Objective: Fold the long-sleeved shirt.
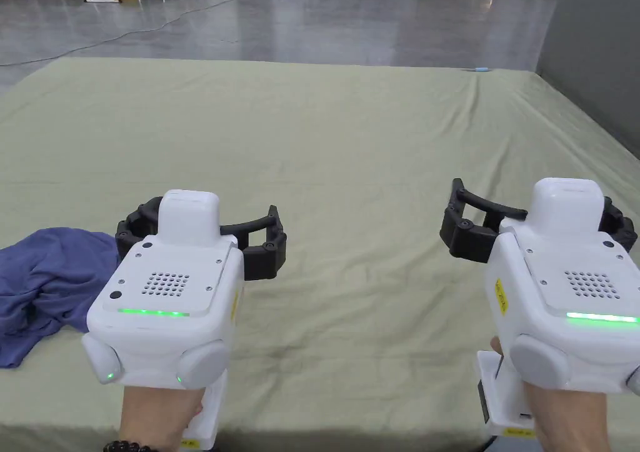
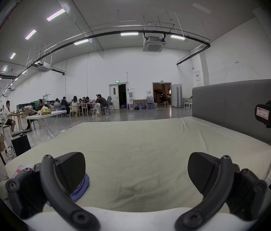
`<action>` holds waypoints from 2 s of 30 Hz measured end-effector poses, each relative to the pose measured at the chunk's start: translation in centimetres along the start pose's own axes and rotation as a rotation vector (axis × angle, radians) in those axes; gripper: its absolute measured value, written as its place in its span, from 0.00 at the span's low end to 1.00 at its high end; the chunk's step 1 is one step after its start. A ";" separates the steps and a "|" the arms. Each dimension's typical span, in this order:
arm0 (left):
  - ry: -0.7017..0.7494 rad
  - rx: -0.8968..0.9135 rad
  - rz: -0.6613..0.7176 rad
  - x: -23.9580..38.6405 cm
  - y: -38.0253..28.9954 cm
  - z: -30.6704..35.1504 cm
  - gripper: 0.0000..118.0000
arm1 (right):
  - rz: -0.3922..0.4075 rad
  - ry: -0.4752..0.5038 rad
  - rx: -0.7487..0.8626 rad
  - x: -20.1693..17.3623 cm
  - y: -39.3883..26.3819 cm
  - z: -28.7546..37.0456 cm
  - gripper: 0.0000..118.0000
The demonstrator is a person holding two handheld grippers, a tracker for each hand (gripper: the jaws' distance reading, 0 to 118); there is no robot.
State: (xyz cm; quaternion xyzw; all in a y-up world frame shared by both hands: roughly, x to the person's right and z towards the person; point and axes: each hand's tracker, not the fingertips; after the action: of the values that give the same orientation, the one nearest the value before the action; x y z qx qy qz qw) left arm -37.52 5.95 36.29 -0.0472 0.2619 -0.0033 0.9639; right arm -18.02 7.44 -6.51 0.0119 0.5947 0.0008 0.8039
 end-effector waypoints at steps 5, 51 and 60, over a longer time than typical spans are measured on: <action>0.002 -0.012 0.007 -0.1 0.0 0.1 1.00 | 0.016 0.006 -0.004 -0.1 -0.1 -0.2 1.00; 0.030 -0.033 0.026 0.3 -0.7 0.5 0.00 | 0.011 -0.037 -0.073 0.0 1.7 1.9 0.00; 0.206 -0.006 -0.001 0.3 0.8 8.6 0.00 | -0.015 0.165 -0.016 -7.5 2.3 0.8 0.00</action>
State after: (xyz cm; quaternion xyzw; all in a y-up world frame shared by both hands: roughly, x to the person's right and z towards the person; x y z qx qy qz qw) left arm -32.90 7.54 43.45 -0.0498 0.3598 -0.0076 0.9317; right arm -19.43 9.59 0.98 0.0009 0.6590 0.0006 0.7521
